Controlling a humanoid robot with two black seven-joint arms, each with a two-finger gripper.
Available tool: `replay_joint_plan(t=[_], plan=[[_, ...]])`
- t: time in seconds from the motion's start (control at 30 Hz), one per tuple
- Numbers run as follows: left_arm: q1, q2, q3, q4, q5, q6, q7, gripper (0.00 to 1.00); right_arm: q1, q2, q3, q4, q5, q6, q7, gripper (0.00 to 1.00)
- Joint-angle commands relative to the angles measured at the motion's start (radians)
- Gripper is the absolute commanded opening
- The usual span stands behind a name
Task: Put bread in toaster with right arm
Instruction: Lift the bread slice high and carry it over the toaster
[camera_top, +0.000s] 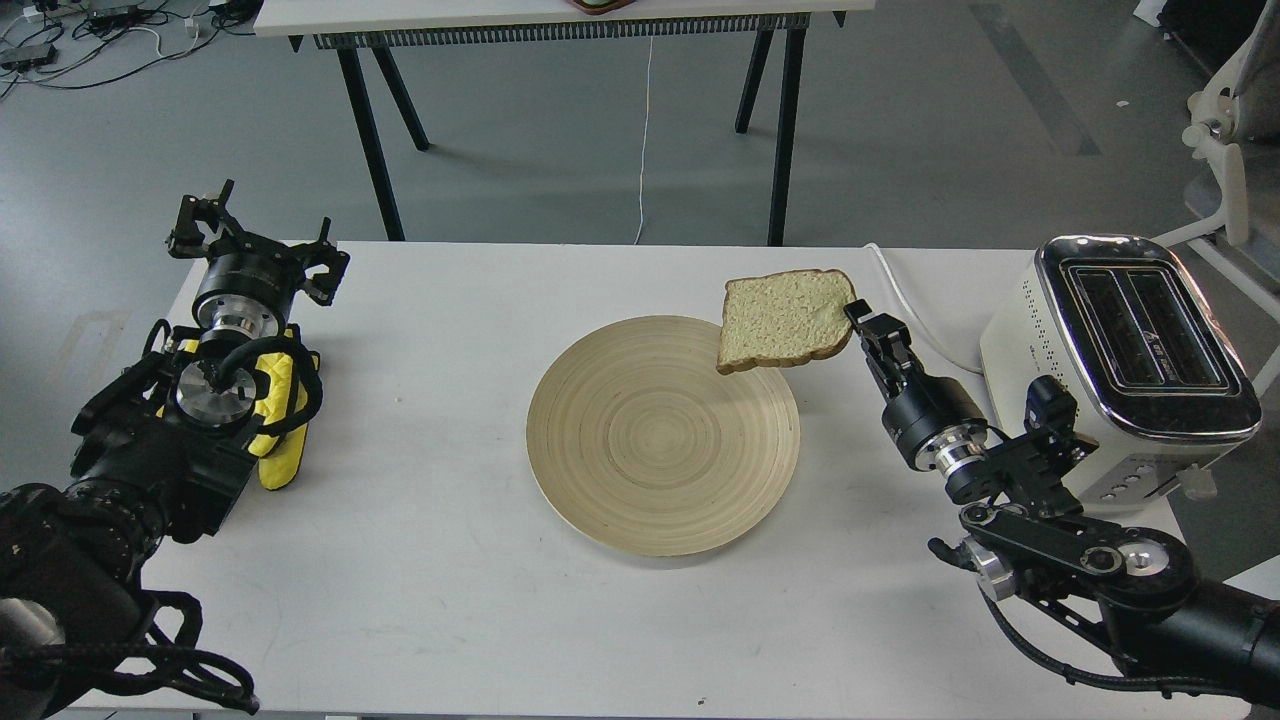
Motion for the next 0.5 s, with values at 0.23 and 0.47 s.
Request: replay_joint_plan(t=[0.23,0.47], plan=[[0.0,0.0,0.0,0.0,0.0,0.0,0.0,1.0,0.065,-0.502,0.098,0.185,0.0,0.0,0.0,0.0],[0.0,0.0,0.0,0.0,0.0,0.0,0.0,1.0,0.047,-0.755,0.069,0.186,-0.035,0.0,0.0,0.0]])
